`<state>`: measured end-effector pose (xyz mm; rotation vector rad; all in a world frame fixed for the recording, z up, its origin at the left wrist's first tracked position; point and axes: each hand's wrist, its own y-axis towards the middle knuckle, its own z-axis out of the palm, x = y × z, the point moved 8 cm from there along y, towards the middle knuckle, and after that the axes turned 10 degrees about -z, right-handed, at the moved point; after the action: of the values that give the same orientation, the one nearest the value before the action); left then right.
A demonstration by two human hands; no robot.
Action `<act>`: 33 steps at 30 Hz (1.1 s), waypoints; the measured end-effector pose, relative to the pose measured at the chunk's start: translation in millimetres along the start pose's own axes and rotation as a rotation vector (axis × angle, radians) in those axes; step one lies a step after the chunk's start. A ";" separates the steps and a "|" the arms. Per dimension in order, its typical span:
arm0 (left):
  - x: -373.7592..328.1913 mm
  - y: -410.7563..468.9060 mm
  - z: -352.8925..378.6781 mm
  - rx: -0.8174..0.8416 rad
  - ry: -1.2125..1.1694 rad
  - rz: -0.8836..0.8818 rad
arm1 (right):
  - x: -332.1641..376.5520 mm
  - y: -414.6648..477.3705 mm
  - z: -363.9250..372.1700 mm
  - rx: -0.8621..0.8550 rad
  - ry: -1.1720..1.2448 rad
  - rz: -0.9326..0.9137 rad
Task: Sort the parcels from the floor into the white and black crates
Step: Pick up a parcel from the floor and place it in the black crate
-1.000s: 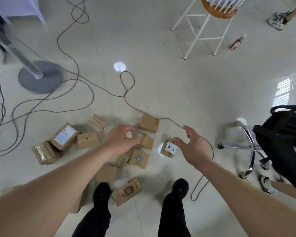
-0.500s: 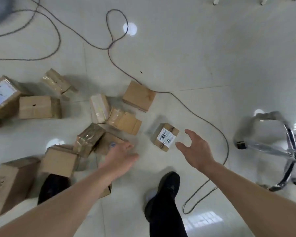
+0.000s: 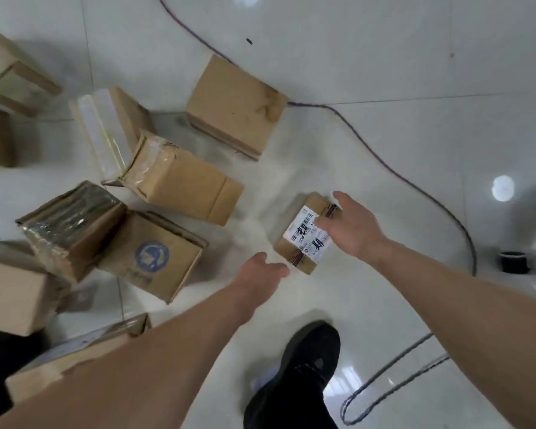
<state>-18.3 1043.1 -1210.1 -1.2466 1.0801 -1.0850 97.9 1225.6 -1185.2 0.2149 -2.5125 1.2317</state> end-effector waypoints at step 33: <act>-56.8 -582.8 -215.4 -0.072 0.308 0.641 | 313.3 -476.4 -132.7 -0.669 1.053 0.220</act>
<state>-254.1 1050.1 -632.6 -0.7051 1.6234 -0.7504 -31.7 1041.3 -644.9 -0.6986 -1.8305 0.3015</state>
